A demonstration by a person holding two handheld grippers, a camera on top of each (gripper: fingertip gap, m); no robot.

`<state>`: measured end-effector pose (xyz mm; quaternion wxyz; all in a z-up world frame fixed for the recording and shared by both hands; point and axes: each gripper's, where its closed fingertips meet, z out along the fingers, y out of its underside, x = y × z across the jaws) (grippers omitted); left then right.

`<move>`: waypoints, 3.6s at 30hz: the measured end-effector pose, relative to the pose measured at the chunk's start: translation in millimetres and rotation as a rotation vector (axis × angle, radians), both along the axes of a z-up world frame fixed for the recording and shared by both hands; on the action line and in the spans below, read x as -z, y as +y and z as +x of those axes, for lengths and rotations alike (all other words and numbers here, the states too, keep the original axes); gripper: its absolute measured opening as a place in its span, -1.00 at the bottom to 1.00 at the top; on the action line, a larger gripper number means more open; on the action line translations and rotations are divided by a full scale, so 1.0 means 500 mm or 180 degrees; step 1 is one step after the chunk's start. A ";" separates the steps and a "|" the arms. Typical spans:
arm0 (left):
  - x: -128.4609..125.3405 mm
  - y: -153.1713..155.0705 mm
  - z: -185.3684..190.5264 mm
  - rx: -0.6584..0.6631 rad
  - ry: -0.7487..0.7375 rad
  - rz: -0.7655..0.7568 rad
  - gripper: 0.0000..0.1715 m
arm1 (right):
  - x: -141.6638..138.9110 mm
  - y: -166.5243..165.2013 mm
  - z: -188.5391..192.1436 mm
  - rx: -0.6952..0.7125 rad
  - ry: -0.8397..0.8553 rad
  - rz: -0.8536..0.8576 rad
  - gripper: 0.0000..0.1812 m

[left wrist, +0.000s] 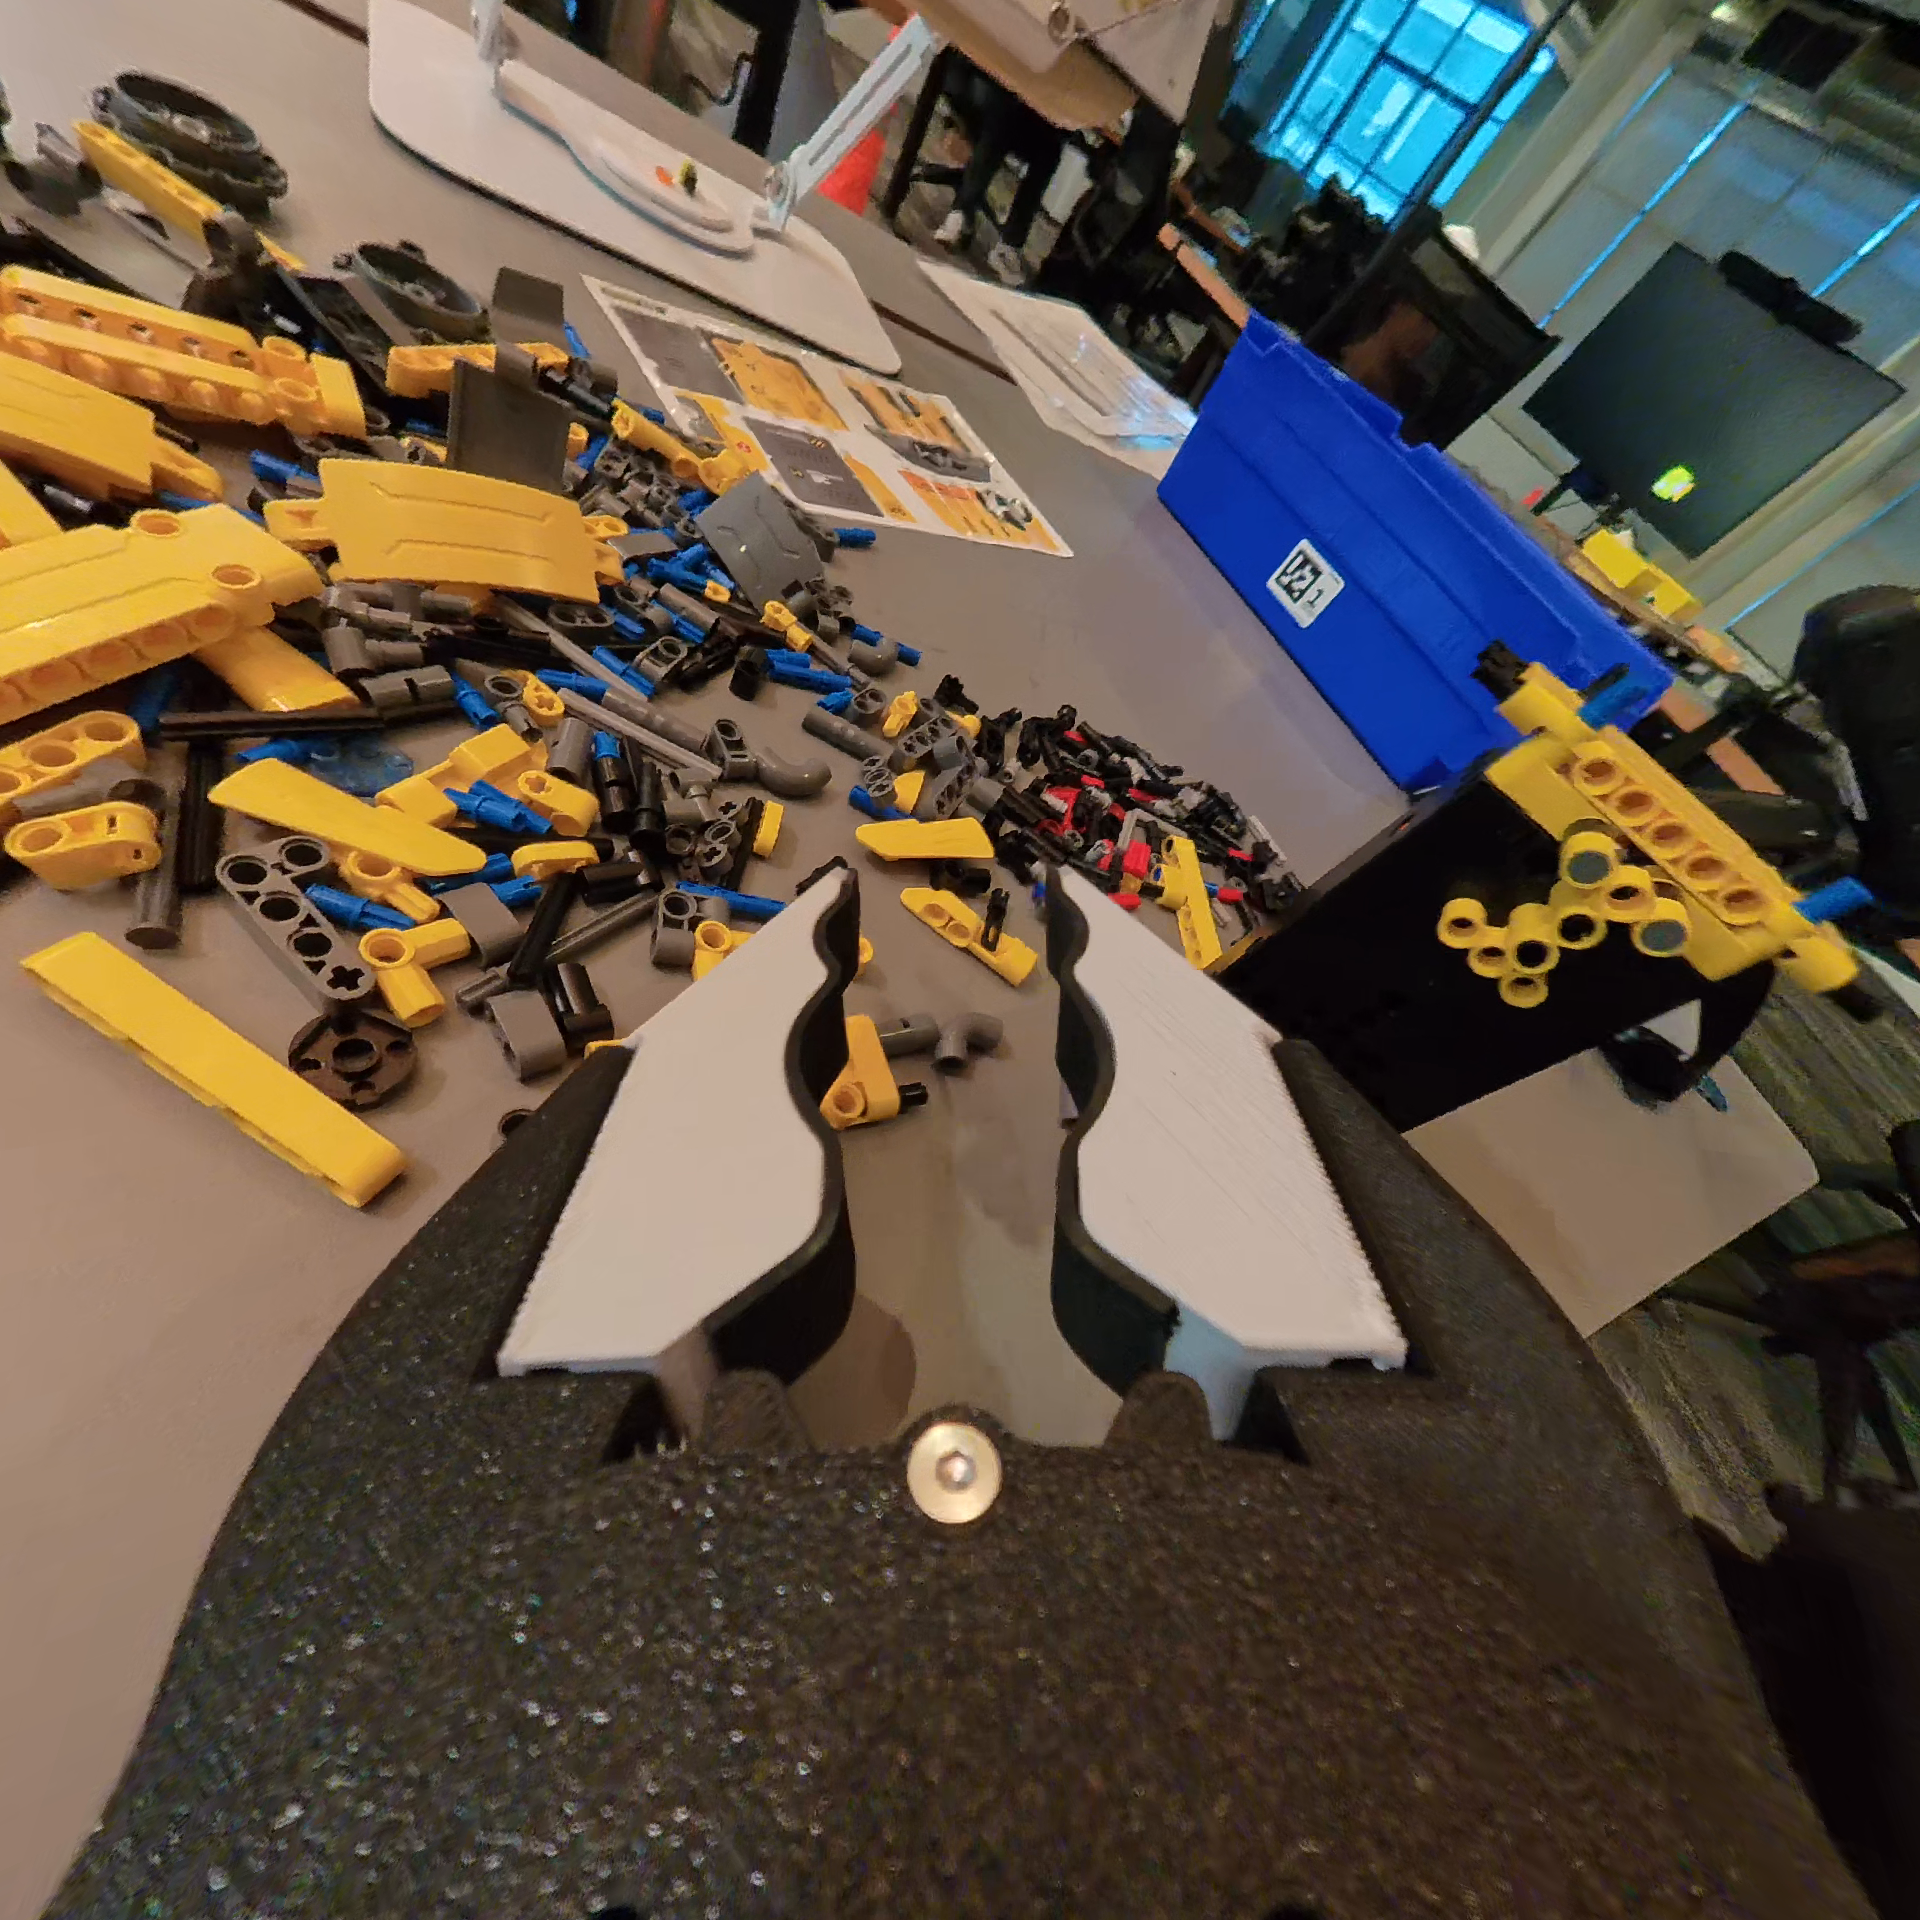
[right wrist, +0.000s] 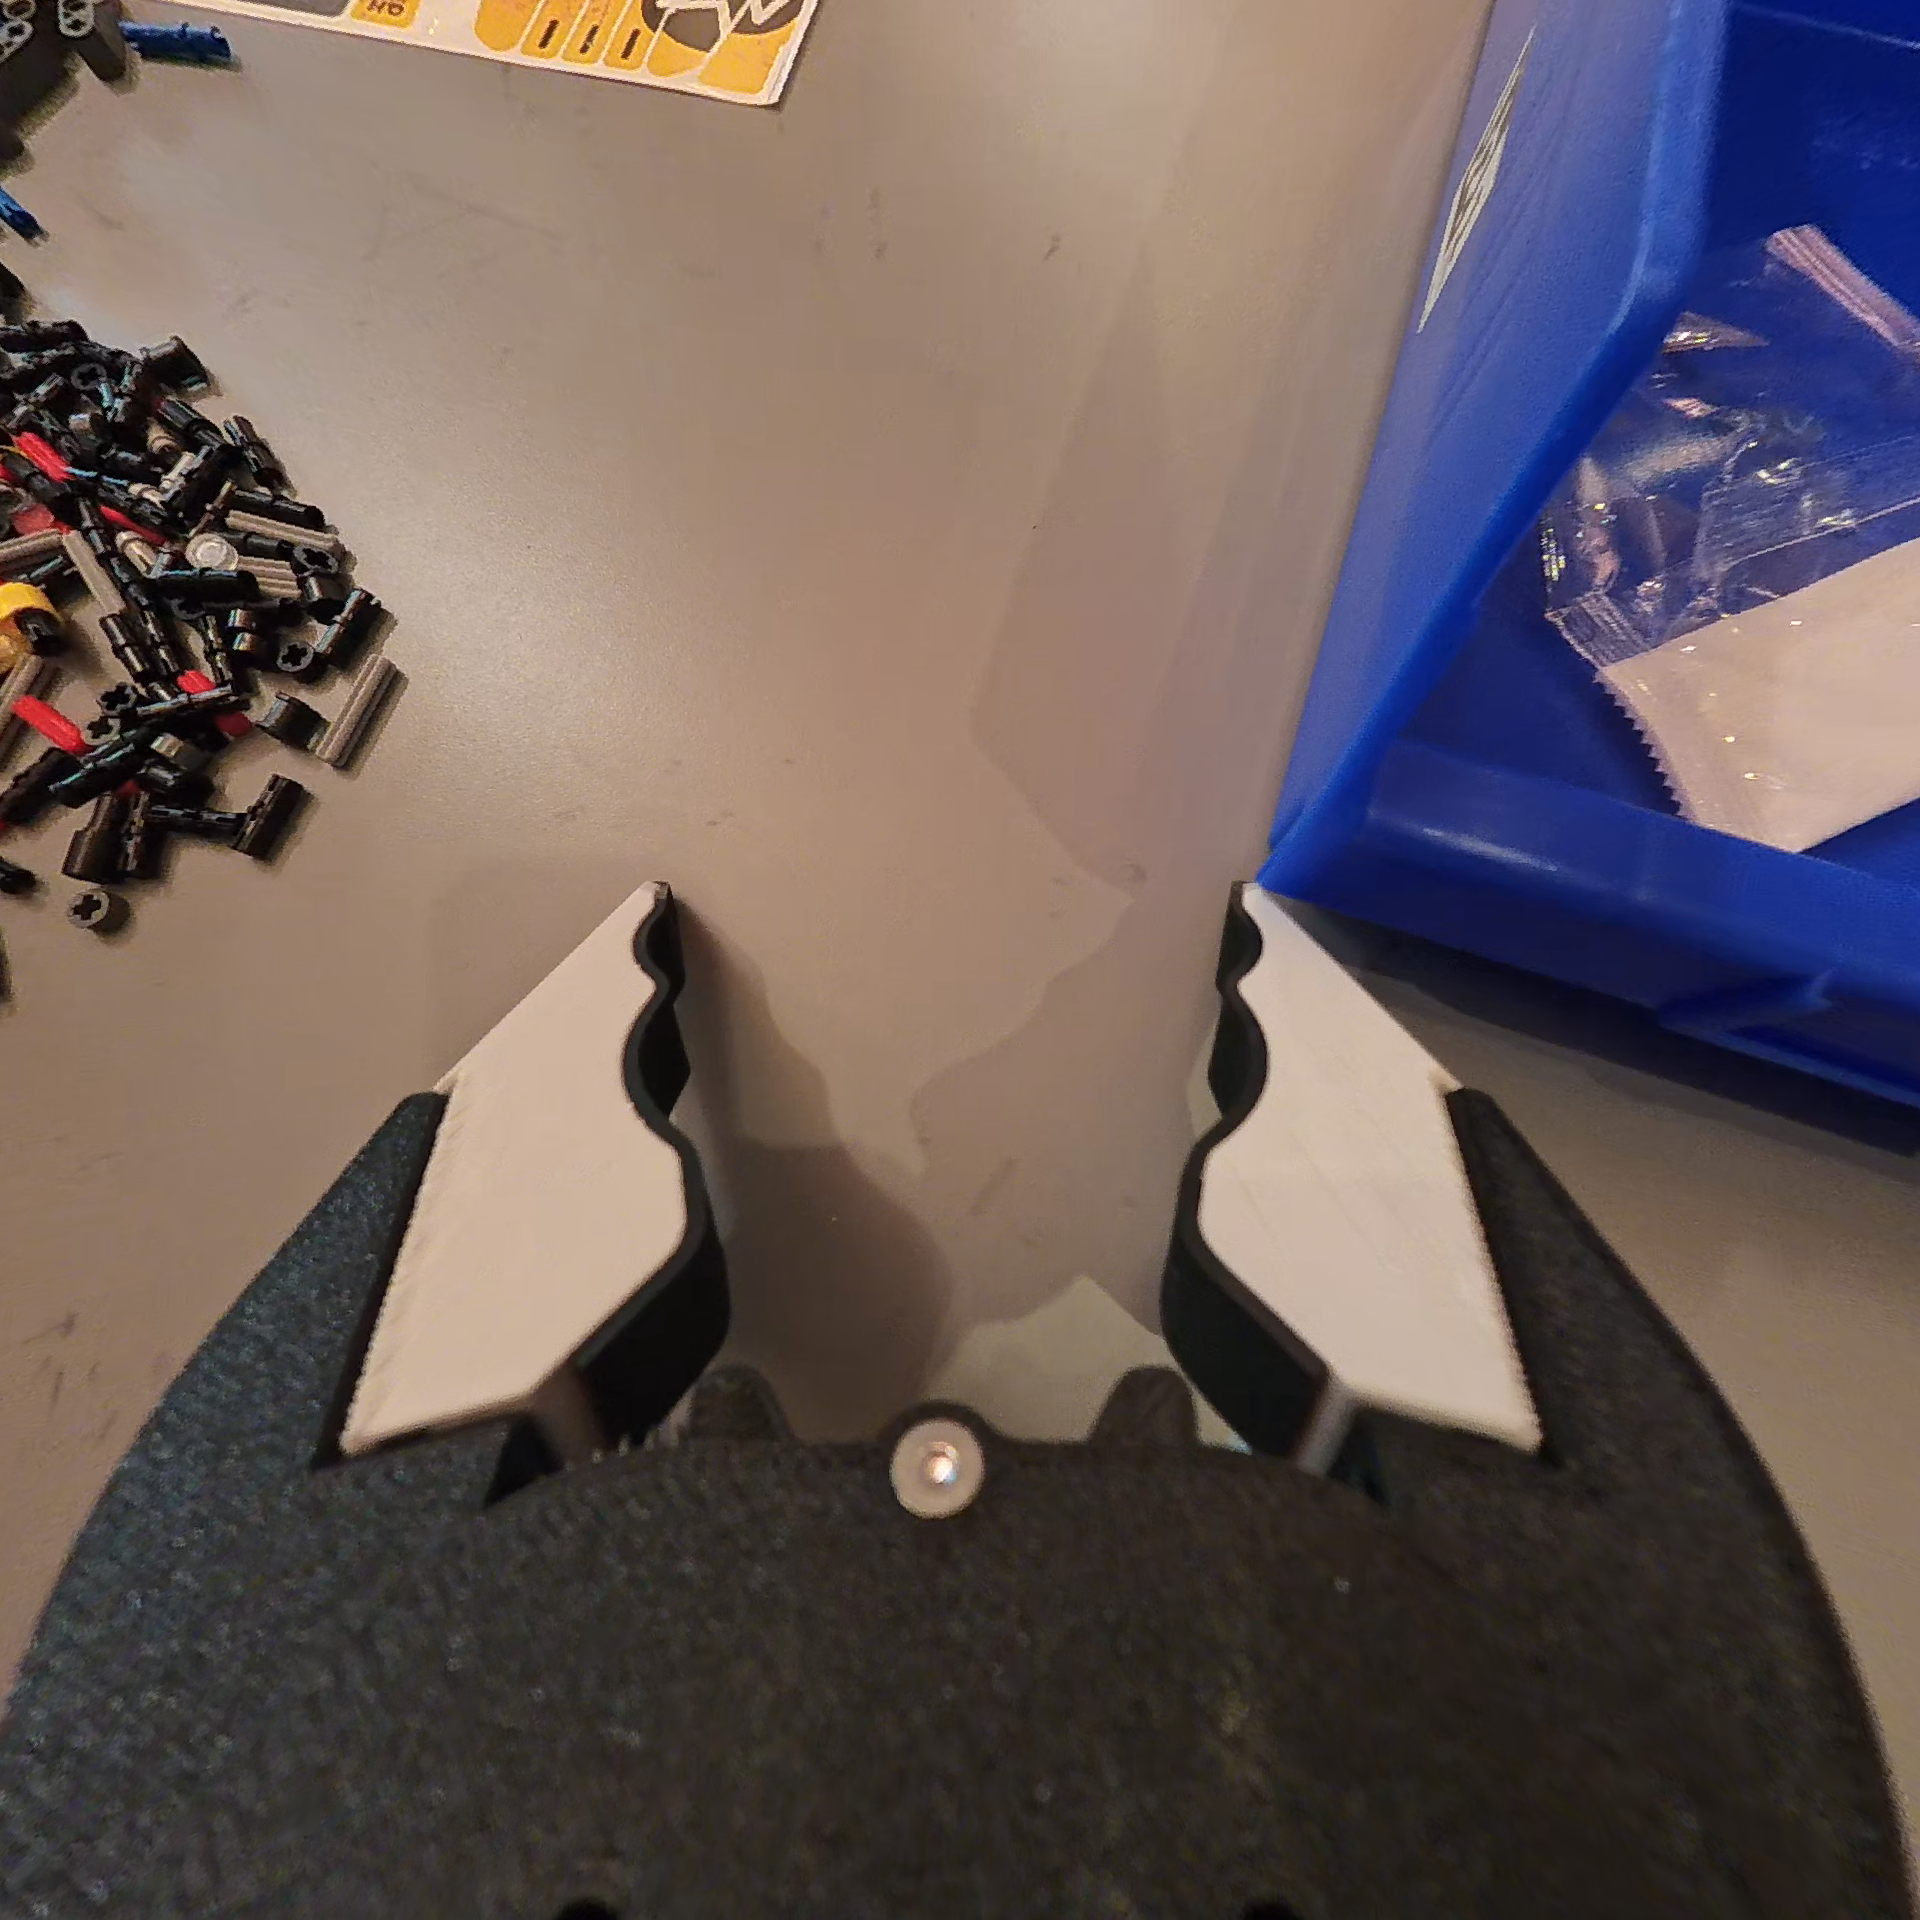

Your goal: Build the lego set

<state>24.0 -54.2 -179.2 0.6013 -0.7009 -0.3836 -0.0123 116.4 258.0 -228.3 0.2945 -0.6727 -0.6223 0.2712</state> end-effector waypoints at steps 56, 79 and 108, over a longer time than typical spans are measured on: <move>-0.047 0.037 0.098 0.1921 0.1569 -0.0536 -0.73 | -0.002 -0.007 0.007 0.0095 0.0013 0.0002 0.09; -0.024 -0.019 0.193 0.2535 0.1081 -0.0344 -0.71 | -0.133 -0.456 0.099 -0.1801 0.1209 -0.1210 -0.97; 0.035 0.029 0.254 0.2593 0.1002 -0.0556 -0.10 | -0.027 -0.559 0.083 -0.1915 0.0282 -0.0710 -0.70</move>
